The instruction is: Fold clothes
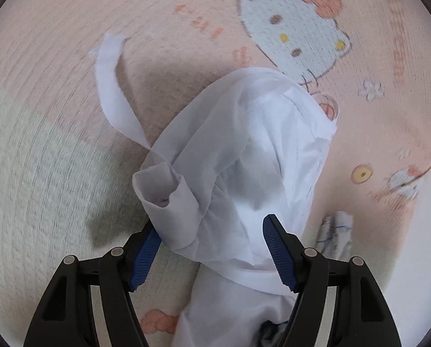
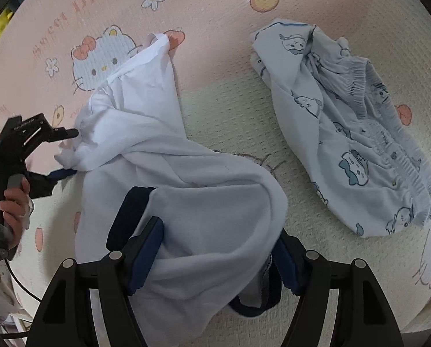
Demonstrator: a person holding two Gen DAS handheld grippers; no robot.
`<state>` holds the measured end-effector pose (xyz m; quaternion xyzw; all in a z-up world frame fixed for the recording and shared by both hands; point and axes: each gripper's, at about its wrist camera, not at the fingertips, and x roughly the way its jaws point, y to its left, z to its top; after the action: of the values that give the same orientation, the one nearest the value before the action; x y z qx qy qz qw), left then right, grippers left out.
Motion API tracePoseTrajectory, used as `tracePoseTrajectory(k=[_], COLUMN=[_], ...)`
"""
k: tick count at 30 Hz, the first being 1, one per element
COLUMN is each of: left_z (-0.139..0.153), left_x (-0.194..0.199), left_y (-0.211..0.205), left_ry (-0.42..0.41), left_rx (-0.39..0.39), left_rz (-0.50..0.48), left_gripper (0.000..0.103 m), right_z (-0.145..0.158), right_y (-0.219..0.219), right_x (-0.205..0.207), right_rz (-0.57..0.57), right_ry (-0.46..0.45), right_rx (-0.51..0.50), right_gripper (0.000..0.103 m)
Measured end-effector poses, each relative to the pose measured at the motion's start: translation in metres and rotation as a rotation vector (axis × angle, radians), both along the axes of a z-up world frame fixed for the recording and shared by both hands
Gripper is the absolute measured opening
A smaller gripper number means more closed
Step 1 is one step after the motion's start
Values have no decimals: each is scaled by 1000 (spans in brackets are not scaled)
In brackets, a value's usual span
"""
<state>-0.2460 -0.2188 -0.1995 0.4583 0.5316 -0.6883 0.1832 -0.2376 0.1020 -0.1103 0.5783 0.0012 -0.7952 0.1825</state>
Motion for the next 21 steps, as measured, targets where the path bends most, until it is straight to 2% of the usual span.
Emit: tracePoseTrajectory(k=[1, 3, 4, 5, 8, 10, 12, 15, 21], left_z=[2, 4, 4, 3, 0, -2, -3, 10, 63], left_x=[-1, -4, -6, -8, -10, -10, -10, -13, -47], left_y=[1, 3, 4, 5, 6, 5, 2, 0, -3], left_ry=[-7, -21, -30, -40, -28, -15, -6, 14, 116], left_rx=[-28, -81, -101, -118, -100, -64, -30, -36, -132], left_rz=[-18, -54, -69, -85, -106, -96, -69, -62, -148], left_gripper=[65, 50, 38, 30, 22, 17, 14, 11, 11], right_z=[-1, -4, -5, -5, -3, 0, 4, 16, 41], right_y=[-1, -4, -5, -7, -7, -8, -9, -11, -11], right_x=[0, 1, 1, 1, 5, 9, 13, 20, 30], right_rz=[-2, -5, -7, -5, 17, 36, 51, 80, 126], right_ry=[3, 9, 13, 18, 38, 65, 95, 152, 251], right_rx=[7, 21, 29, 40, 45, 57, 87, 114, 180], right_gripper=[71, 71, 71, 71, 71, 62, 47, 32, 26])
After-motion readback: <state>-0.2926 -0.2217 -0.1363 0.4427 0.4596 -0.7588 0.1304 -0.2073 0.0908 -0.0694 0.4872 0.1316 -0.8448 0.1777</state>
